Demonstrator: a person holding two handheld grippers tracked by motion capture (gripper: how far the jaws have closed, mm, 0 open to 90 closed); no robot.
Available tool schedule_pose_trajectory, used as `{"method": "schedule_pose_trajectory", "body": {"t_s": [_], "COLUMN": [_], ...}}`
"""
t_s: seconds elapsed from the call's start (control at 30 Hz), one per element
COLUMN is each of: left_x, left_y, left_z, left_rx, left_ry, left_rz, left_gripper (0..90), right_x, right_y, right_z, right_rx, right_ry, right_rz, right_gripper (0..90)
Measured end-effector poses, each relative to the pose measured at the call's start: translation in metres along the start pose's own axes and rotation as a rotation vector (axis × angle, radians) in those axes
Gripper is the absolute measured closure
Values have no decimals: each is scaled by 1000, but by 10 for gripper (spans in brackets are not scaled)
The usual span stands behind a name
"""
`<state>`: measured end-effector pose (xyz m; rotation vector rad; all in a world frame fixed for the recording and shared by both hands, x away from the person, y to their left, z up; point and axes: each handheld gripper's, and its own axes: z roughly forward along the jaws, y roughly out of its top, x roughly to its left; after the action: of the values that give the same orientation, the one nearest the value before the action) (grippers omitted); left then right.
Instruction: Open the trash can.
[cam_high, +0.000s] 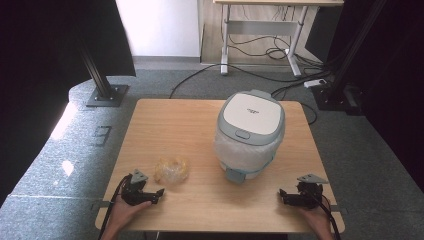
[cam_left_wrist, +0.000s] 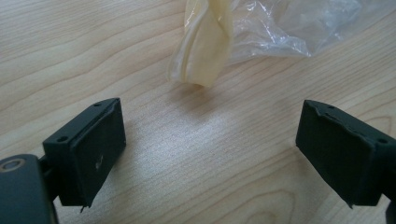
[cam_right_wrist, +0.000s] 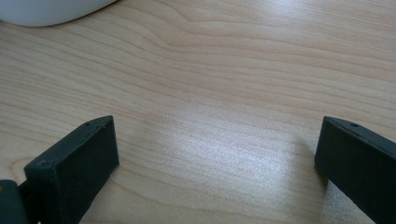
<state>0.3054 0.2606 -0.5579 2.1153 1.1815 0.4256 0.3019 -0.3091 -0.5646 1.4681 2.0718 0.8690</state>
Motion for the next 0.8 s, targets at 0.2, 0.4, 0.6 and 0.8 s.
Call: {"method": "schedule_pose_trajectory", "body": {"t_s": [0.2,0.4,0.6,0.8], "left_x": [-3,-3,-3,-3], "left_y": [0,0,0,0], "left_z": [0,0,0,1], "left_rx": [9,9,10,10], "left_ry": [19,20,20,21], "left_rz": [21,21,21,22], "left_gripper": [81,81,80,81], "right_x": [0,1,2,6], "right_y": [0,2,2,6], "right_z": [0,-1,-5,-22], "right_rx": [0,23,-5,-115], "right_ry": [-2,-26,-47,-45], "right_rz": [3,27,31,25], "right_gripper": [0,1,135,292]}}
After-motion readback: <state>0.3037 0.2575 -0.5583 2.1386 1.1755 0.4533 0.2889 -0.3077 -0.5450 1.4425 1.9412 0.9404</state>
